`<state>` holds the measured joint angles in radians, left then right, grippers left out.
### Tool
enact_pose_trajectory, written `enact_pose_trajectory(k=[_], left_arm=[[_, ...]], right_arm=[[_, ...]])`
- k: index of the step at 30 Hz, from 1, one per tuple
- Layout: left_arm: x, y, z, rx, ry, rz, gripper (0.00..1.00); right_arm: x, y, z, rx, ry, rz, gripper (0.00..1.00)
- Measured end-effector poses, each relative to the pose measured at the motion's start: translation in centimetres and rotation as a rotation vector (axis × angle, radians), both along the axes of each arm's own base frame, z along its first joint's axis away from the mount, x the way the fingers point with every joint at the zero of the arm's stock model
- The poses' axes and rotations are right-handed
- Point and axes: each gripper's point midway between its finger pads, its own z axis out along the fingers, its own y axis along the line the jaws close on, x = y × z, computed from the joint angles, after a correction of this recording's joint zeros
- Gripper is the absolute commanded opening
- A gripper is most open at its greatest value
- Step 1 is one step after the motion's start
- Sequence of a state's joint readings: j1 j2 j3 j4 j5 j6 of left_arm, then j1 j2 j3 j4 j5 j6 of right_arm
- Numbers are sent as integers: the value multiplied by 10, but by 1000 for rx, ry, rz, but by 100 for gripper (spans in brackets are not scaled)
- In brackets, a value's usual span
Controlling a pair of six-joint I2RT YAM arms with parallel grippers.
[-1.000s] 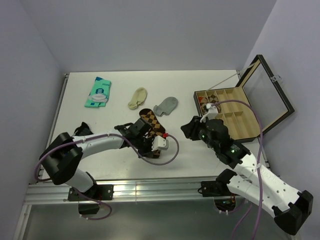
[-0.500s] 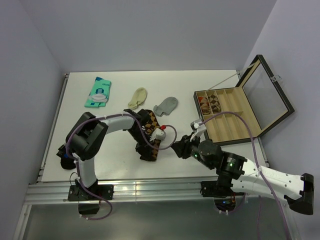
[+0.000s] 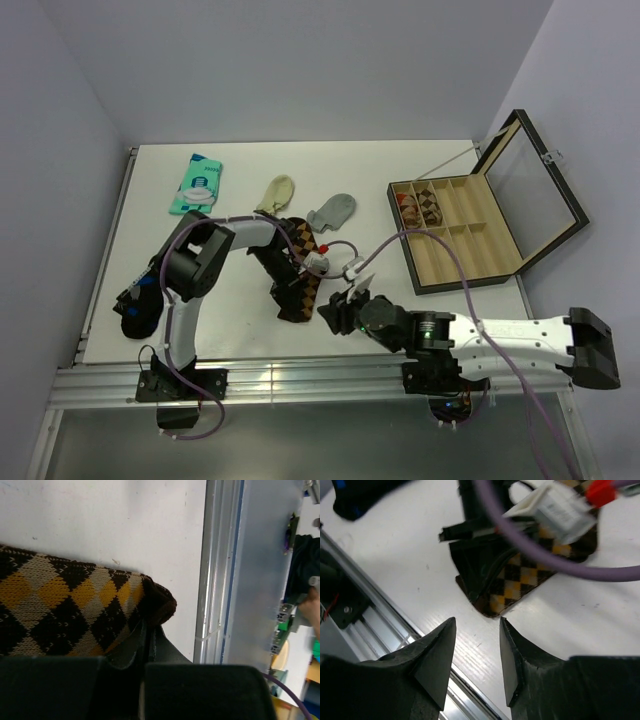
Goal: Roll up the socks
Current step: Roll the sock at the center of the board.
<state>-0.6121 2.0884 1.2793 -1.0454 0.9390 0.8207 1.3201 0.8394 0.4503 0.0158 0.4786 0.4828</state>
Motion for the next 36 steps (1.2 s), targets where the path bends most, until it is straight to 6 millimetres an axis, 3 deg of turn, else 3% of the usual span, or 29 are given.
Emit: enact_pose_trajectory(k=[6, 19, 22, 29, 36], left_arm=[[0, 0, 0, 29, 63, 21, 0], [0, -1, -2, 97, 160, 80, 0], [0, -1, -2, 106, 163, 87, 0], [1, -1, -2, 122, 171, 100, 0], [1, -1, -2, 133, 177, 110, 0]], right_arm=[[-13, 30, -39, -76, 3, 102, 52], [-6, 45, -113, -239, 31, 121, 55], [1, 47, -117, -227, 37, 108, 56], [8, 60, -102, -138, 20, 107, 56], [17, 57, -115, -152, 41, 93, 53]])
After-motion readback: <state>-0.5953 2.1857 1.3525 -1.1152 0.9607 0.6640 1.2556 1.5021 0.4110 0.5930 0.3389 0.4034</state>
